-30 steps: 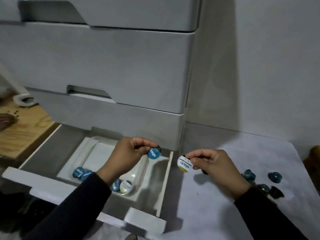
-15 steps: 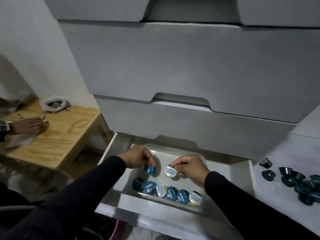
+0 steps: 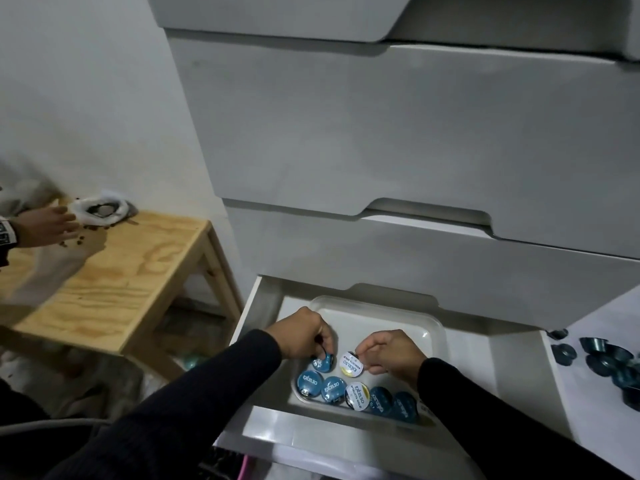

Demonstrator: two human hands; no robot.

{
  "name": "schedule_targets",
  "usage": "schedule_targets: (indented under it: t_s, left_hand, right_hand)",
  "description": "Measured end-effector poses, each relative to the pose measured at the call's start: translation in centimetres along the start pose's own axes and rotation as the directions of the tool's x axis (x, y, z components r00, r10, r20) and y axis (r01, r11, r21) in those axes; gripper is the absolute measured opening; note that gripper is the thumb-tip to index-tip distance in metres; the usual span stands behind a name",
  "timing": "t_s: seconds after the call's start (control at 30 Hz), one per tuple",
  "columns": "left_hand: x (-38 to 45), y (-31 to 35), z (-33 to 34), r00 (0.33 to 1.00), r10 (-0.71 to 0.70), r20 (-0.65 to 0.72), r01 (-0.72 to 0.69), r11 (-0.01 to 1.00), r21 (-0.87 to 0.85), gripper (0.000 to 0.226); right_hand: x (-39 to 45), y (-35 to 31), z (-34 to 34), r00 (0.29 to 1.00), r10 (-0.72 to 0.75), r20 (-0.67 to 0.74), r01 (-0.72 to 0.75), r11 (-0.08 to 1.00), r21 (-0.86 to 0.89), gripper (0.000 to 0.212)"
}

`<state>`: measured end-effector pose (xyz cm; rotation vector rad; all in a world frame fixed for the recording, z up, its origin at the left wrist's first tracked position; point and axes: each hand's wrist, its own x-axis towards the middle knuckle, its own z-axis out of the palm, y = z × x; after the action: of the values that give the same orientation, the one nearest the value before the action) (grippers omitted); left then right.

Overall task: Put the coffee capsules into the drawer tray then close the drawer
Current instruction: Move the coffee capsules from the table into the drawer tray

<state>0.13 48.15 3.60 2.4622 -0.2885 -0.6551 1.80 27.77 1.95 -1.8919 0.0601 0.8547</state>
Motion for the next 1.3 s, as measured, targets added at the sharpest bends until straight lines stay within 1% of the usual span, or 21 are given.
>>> schedule_targets:
  t_s: [0.07, 0.2, 0.47, 0.63, 0.7, 0.77, 0.83, 0.87, 0.93, 0.97, 1.03, 1.07, 1.1, 1.13, 1.2, 1.3]
  left_hand:
    - [-0.1, 0.0, -0.1, 1.000, 0.001, 0.014, -0.001, 1.000, 0.007, 0.020]
    - [-0.1, 0.1, -0.5, 1.000, -0.006, 0.020, 0.005, 1.000, 0.030, 0.024]
    - [-0.3, 0.6, -0.8, 0.998, -0.048, 0.036, 0.044, 0.992, 0.122, 0.011]
    - [-0.6, 1.5, -0.7, 0.997, -0.073, 0.014, 0.069, 0.978, 0.198, 0.008]
    - [-0.8, 1.8, -0.8, 0.997, -0.072, 0.000, 0.070, 0.976, 0.207, 0.008]
    - [-1.1, 2.0, -0.8, 0.996, -0.076, -0.046, 0.084, 0.978, 0.191, 0.008]
    - [-1.7, 2.2, -0.6, 0.988, -0.095, -0.125, 0.117, 0.977, 0.180, 0.012]
    - [-2.1, 2.4, -0.4, 0.979, -0.107, -0.175, 0.141, 0.971, 0.192, 0.016]
    - [-3.1, 3.0, 0.2, 0.946, -0.120, -0.302, 0.184, 0.964, 0.192, 0.022]
    - [-3.7, 3.5, 0.7, 0.919, -0.123, -0.376, 0.199, 0.965, 0.172, 0.025]
    - [-4.6, 4.7, 1.5, 0.852, -0.117, -0.511, 0.217, 0.966, 0.141, 0.030]
    - [-5.0, 5.2, 2.0, 0.821, -0.123, -0.558, 0.234, 0.963, 0.131, 0.032]
    - [-5.4, 5.7, 2.4, 0.796, -0.143, -0.589, 0.256, 0.960, 0.114, 0.035]
    - [-5.7, 6.2, 2.7, 0.777, -0.165, -0.608, 0.278, 0.956, 0.096, 0.038]
    - [-6.2, 7.1, 3.3, 0.753, -0.192, -0.630, 0.308, 0.948, 0.079, 0.043]
    - [-6.6, 8.6, 3.9, 0.733, -0.213, -0.646, 0.329, 0.942, 0.063, 0.047]
  right_hand:
    - [0.2, -0.1, 0.3, 1.000, -0.001, 0.018, 0.001, 1.000, -0.004, 0.018]
    - [0.6, -0.4, 0.9, 1.000, -0.007, 0.023, 0.008, 1.000, -0.027, 0.019]
    - [1.1, -0.9, 1.6, 0.999, 0.000, 0.041, 0.002, 0.999, -0.052, 0.021]
    - [0.9, -0.7, 1.6, 0.998, -0.015, 0.061, 0.021, 0.996, -0.090, 0.015]
    - [0.6, -0.8, 1.6, 0.998, -0.037, 0.058, 0.045, 0.989, -0.143, 0.011]
    - [0.4, -0.7, 1.4, 0.992, -0.125, 0.015, 0.124, 0.948, -0.293, 0.010]
    - [0.0, -0.9, 1.3, 0.973, -0.230, -0.019, 0.194, 0.862, -0.468, 0.022]
    - [-0.2, -1.0, 1.4, 0.964, -0.266, -0.023, 0.218, 0.834, -0.507, 0.028]
    - [-0.7, -1.2, 1.6, 0.935, -0.353, -0.025, 0.274, 0.767, -0.580, 0.038]
    - [-1.0, -1.2, 1.7, 0.913, -0.407, -0.018, 0.305, 0.712, -0.632, 0.040]
    - [-1.9, -1.2, 2.0, 0.864, -0.503, -0.031, 0.322, 0.597, -0.735, 0.042]
    - [-2.5, -1.2, 2.1, 0.820, -0.570, -0.052, 0.313, 0.522, -0.793, 0.040]
    - [-3.0, -1.2, 2.3, 0.768, -0.636, -0.073, 0.293, 0.450, -0.844, 0.038]
    - [-3.5, -1.2, 2.4, 0.729, -0.679, -0.084, 0.287, 0.414, -0.864, 0.038]
    - [-4.2, -1.0, 2.4, 0.649, -0.753, -0.112, 0.290, 0.381, -0.878, 0.038]
    - [-5.6, -0.7, 2.1, 0.567, -0.812, -0.137, 0.289, 0.352, -0.890, 0.042]
